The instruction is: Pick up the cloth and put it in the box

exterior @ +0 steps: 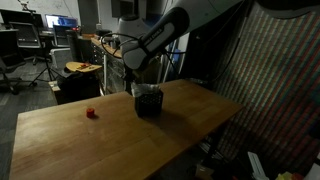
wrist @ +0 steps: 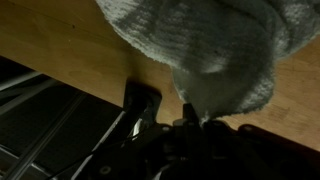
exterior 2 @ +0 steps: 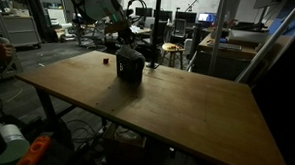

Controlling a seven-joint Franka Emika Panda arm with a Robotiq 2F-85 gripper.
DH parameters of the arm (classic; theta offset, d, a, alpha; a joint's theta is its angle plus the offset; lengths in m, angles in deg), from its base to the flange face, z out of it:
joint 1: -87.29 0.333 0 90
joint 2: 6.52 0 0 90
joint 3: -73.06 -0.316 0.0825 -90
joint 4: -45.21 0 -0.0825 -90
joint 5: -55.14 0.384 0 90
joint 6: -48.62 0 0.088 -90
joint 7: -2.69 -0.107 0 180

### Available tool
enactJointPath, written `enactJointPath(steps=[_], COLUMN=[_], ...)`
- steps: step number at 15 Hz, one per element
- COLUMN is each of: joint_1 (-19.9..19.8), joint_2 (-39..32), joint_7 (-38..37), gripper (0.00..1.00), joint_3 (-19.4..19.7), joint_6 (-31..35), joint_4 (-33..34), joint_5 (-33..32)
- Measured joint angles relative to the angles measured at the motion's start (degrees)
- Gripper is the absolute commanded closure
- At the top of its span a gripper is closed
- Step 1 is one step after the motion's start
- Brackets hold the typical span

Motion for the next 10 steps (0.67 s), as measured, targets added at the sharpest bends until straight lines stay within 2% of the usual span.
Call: enactJointPath(steps=[6, 10], joint_1=[-1.90, -3.69], joint_2=[1.86, 3.13], joint_7=[-0.06, -0.08], gripper=[0.96, 0.96], joint_3=[0.14, 0.16], joint_6=[0.78, 3.35], joint_4=[-0.72, -3.91], joint_5=[3.50, 6.56])
